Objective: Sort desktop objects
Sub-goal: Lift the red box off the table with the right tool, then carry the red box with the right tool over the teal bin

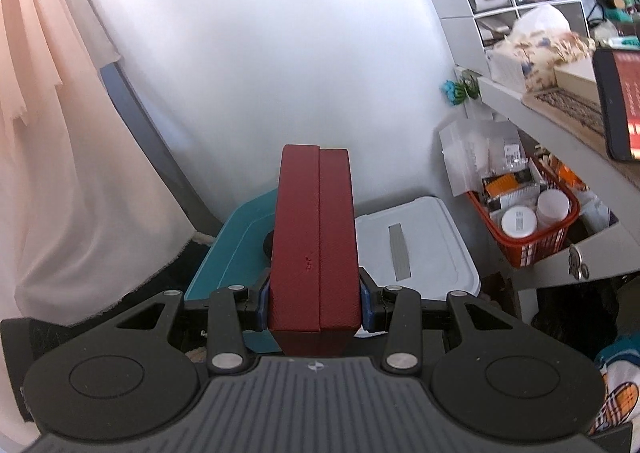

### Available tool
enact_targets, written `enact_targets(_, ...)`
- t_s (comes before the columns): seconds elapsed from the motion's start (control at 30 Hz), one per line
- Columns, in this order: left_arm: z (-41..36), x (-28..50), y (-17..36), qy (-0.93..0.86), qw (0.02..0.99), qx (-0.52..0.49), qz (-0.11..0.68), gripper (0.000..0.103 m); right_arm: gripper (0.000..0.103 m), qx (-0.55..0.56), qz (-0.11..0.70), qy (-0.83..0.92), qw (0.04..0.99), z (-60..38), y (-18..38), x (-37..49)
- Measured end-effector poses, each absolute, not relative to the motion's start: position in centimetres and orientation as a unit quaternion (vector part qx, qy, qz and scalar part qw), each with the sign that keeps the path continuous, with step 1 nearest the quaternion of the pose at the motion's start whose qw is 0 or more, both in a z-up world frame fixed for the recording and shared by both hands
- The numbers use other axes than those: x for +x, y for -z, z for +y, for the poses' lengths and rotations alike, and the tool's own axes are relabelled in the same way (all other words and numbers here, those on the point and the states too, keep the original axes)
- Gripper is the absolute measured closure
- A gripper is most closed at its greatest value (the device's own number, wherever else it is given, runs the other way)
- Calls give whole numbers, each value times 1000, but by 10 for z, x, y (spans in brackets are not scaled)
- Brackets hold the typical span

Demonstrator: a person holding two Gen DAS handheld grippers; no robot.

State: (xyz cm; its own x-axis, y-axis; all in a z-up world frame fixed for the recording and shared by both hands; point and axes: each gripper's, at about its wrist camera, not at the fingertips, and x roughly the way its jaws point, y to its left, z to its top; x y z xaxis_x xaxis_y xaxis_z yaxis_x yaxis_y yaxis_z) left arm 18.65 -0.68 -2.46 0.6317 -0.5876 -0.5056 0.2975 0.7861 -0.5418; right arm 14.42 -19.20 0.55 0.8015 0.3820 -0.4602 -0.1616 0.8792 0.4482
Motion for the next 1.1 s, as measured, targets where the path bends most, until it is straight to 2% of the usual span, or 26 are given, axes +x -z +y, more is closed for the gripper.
enact_targets(0.43,10,193,27,230,881,-219,351,43,59,141,265,-168,939,-155,-41,166)
enact_targets(1.1,29,205,46,172,891,-209,364,43,59,101,264,-207,937,-108,-44,211)
